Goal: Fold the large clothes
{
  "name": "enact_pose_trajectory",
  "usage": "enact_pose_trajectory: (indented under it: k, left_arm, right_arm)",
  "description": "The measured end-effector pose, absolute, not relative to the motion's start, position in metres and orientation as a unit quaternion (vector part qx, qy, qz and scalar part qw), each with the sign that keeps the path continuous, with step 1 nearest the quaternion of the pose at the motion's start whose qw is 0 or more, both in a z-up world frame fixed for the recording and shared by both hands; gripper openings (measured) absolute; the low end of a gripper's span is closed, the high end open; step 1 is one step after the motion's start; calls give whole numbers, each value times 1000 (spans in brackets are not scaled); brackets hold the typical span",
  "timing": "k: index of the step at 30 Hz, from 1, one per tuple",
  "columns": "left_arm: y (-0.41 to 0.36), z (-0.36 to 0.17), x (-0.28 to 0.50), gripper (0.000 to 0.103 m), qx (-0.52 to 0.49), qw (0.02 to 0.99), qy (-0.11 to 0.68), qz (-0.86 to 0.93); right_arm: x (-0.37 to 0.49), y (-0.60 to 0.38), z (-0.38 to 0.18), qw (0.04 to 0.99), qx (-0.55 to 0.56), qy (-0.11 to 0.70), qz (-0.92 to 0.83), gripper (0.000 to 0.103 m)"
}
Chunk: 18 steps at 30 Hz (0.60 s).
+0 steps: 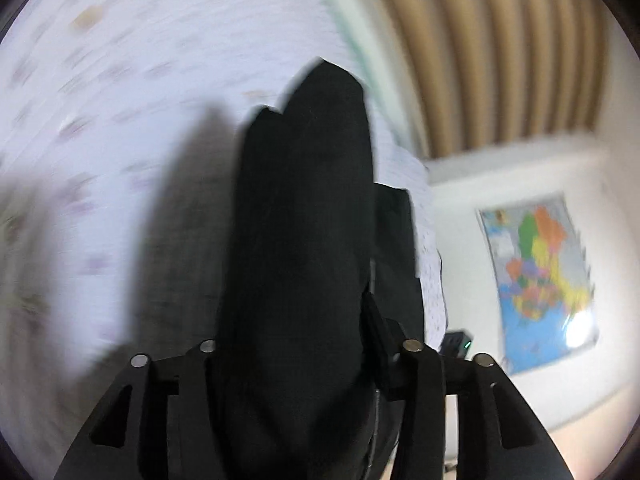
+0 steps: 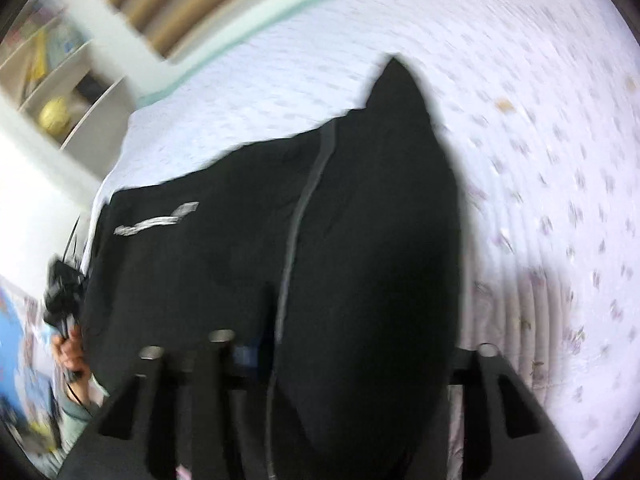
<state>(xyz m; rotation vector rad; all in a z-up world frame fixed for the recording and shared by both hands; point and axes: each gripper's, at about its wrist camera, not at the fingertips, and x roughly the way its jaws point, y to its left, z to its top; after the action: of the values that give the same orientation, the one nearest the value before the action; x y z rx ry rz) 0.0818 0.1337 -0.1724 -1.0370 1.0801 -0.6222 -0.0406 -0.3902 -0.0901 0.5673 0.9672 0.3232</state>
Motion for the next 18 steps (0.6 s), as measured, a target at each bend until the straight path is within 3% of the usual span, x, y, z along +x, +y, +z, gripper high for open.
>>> enact_pose_trajectory:
  k: [4,8,13,15,18]
  left_arm:
    - [187,-196,69,50,-543,651,454,-276]
    - [217,-125,44,51,-443,759,430,-205]
    - [142,-20,29,64,-260,857,395,-205]
    - [83,-1,33,64,-206,865,402,-218]
    - [16,-15,63,64,-185,848,445,-221]
  right_arm:
    - [-61,-432,-110,803,359,448,160,67]
    - [-84,-441,-72,853,288,432,58,70]
    - [-78,-364,0,901,181,386,79,72]
    - [-60,-323,7,900,148,400,97,74]
    - [-20,-267,-7,880,132,442,115,74]
